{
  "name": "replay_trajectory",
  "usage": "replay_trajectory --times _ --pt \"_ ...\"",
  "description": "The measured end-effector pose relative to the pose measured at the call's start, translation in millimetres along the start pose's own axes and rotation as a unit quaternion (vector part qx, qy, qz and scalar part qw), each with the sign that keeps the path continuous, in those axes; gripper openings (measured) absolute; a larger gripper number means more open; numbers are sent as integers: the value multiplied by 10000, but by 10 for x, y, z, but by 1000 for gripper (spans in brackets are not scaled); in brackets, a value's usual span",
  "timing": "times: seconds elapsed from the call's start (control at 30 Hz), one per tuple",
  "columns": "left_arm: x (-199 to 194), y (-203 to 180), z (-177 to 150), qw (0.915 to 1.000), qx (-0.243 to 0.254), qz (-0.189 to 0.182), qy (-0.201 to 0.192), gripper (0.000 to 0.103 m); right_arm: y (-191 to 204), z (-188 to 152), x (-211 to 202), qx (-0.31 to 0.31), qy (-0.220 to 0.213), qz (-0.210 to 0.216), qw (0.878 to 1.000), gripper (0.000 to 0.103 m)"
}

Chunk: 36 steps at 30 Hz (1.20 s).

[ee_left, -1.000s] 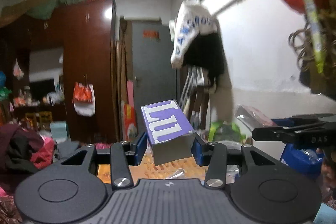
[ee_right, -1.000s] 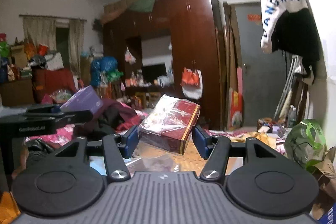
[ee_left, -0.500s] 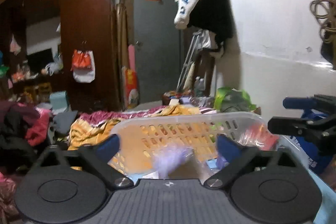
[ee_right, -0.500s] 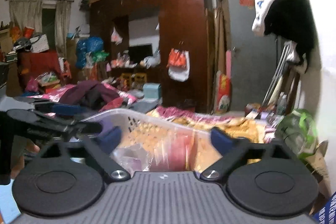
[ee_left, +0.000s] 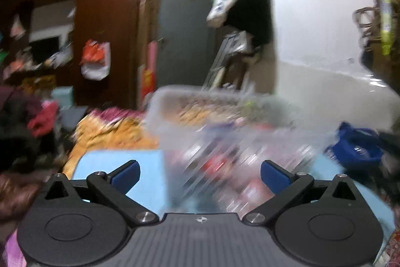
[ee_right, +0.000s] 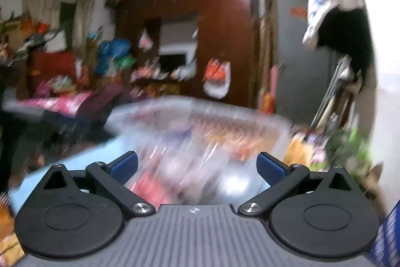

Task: Organize objects
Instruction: 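Grasp the white KENT pack with right tool while left tool grasps foil-wrapped ball, lift both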

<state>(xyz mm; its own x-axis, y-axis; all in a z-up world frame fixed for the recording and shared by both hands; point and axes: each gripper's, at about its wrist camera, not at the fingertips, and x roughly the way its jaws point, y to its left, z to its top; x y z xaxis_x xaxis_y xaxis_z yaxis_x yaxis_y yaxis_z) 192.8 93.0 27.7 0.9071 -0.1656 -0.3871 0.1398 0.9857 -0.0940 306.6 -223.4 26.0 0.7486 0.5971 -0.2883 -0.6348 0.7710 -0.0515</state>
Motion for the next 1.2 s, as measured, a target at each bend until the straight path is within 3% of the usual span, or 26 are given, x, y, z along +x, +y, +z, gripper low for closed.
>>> replay_trajectory --times 0.17,0.3,0.43,0.5,0.63,0.7,0.73,0.77,0.8,0.83,0.87,1.0,1.2 --pt "237 186 -298 9979 -33 277 590 102 137 -393 277 356 744 711 9941 99" --pt "343 225 -403 9961 51 406 776 102 314 -399 541 127 1246 806 9888 92" --pt "394 260 -368 9956 -134 406 832 99 472 -331 687 -121 1432 838 9861 87" --pt "446 241 -362 9939 -51 560 949 99 533 -309 788 -261 1610 795 9834 73" --pt "537 211 -391 9910 -11 547 1218 99 530 -284 838 -219 1630 798 9831 71" --pt "570 179 -391 9893 97 596 1330 99 522 -272 846 -219 1582 810 9838 57" --pt "583 150 -388 9885 179 650 1353 97 521 -277 840 -224 1543 818 9844 52" --pt "590 120 -388 9878 275 706 1361 89 508 -269 847 -218 1513 804 9850 46" --pt "576 92 -381 9886 338 702 1290 79 494 -263 852 -207 1490 788 9855 45" --pt "556 77 -381 9902 339 652 1185 56 485 -259 859 -196 1472 776 9859 45" --pt "542 63 -383 9905 354 692 1136 47 499 -271 846 -207 1457 790 9859 44" --pt "482 4 -402 9919 328 556 1091 47 555 -302 826 -314 1397 689 9873 43" --pt "188 -125 -447 9971 223 370 633 47 603 -377 700 -203 1103 734 9910 42"
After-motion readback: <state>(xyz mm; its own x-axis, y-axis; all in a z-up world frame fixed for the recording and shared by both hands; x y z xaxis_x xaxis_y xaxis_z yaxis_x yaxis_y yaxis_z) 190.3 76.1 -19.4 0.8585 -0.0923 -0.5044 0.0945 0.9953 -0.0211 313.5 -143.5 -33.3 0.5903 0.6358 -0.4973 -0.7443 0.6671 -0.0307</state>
